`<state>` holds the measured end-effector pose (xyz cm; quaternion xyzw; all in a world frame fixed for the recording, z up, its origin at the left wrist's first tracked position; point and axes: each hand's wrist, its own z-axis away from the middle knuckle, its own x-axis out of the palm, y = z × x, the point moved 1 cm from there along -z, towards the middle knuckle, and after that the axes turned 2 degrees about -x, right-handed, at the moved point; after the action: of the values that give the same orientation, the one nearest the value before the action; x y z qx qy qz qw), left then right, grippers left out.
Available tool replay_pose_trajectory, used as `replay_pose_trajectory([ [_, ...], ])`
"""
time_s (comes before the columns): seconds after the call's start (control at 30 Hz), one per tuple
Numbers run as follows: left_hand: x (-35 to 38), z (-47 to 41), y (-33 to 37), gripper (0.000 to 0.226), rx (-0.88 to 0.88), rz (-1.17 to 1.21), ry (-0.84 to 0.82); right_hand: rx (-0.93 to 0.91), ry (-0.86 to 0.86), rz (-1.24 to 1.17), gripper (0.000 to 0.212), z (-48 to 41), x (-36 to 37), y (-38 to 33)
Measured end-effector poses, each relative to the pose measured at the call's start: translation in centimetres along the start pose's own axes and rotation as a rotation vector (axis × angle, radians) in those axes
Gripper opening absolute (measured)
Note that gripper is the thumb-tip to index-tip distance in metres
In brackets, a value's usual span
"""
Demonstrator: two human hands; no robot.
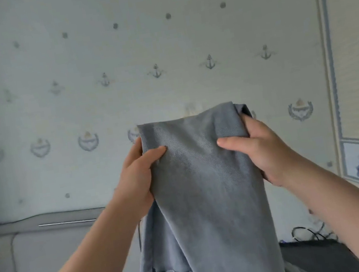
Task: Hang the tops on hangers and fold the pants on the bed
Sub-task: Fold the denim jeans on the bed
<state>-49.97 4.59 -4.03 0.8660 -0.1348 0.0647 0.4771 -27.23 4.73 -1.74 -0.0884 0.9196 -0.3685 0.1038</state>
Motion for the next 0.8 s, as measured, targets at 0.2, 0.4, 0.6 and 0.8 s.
replay_pose_trajectory([
  [0.2,-8.6,1.0,9.9,0.031,0.107,-0.253,0.254,-0.048,-0.219,-0.173,0.036,-6.9,10.0,-0.4],
  [0.4,-15.6,5.8,15.6,0.037,0.090,-0.438,0.482,-0.026,-0.431,-0.401,0.042,-9.7,20.5,1.4],
  [0.6,-21.6,12.5,14.2,0.041,-0.011,-0.527,0.729,0.156,-0.689,-0.584,0.044,-8.6,30.3,8.0],
  [0.8,-27.2,19.8,5.6,0.018,-0.239,-0.348,1.072,0.547,-0.872,-0.633,0.033,-3.4,38.0,18.2],
])
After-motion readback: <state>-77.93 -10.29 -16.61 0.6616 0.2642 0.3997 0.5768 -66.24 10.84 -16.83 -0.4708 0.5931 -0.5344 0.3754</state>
